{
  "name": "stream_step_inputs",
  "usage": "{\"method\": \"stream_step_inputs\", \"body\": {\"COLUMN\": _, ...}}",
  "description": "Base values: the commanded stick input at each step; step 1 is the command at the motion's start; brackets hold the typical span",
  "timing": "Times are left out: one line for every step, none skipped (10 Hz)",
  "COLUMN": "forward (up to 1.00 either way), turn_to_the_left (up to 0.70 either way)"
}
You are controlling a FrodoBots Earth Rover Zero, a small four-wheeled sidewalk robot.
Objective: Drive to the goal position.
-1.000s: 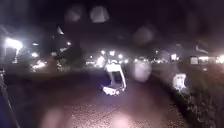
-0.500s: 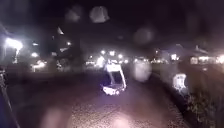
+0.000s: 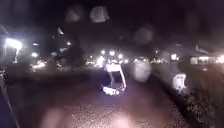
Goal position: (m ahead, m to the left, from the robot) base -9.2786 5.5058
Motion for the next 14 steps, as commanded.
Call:
{"method": "stream_step_inputs", "body": {"forward": 0.0, "turn_to_the_left": 0.0}}
{"method": "stream_step_inputs", "body": {"forward": 0.0, "turn_to_the_left": 0.22}}
{"method": "stream_step_inputs", "body": {"forward": 0.0, "turn_to_the_left": 0.3}}
{"method": "stream_step_inputs", "body": {"forward": 0.0, "turn_to_the_left": 0.3}}
{"method": "stream_step_inputs", "body": {"forward": 0.0, "turn_to_the_left": 0.3}}
{"method": "stream_step_inputs", "body": {"forward": 0.0, "turn_to_the_left": 0.3}}
{"method": "stream_step_inputs", "body": {"forward": 0.0, "turn_to_the_left": 0.3}}
{"method": "stream_step_inputs", "body": {"forward": 0.0, "turn_to_the_left": 0.3}}
{"method": "stream_step_inputs", "body": {"forward": 0.0, "turn_to_the_left": 0.3}}
{"method": "stream_step_inputs", "body": {"forward": 0.0, "turn_to_the_left": 0.3}}
{"method": "stream_step_inputs", "body": {"forward": 0.0, "turn_to_the_left": 0.3}}
{"method": "stream_step_inputs", "body": {"forward": 0.0, "turn_to_the_left": 0.3}}
{"method": "stream_step_inputs", "body": {"forward": 0.0, "turn_to_the_left": 0.3}}
{"method": "stream_step_inputs", "body": {"forward": 0.0, "turn_to_the_left": 0.3}}
